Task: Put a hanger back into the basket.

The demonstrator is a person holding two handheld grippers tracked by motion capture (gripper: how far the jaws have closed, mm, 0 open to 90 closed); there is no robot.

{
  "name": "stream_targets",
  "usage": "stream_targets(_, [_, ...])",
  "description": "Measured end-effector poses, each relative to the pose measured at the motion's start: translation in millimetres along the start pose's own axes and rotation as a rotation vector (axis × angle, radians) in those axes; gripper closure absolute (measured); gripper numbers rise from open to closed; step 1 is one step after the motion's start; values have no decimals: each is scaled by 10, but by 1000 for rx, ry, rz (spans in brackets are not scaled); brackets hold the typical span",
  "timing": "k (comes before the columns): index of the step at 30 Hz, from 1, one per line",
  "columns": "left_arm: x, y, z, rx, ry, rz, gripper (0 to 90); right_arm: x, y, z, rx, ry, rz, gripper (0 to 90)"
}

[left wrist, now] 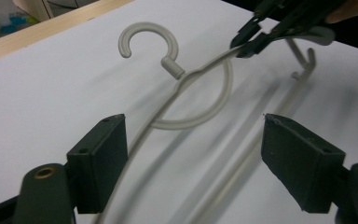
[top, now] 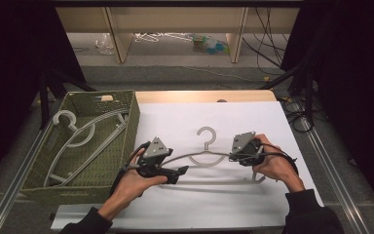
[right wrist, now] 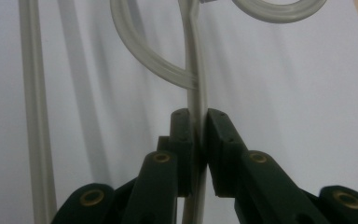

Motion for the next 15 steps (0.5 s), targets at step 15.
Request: stream_targets(15, [422, -148, 158, 10, 0, 92, 328, -237, -68, 170, -58, 41, -40, 814])
Point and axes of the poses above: each handheld gripper's, and its own axes: x roughly forward along the jaws, y roughly out of its underside, z roughly to its left, the point moved 4 cm from there along x, roughly forward along the jaws, and after that the axes turned 11 degrees about z, right-handed, at the moved point
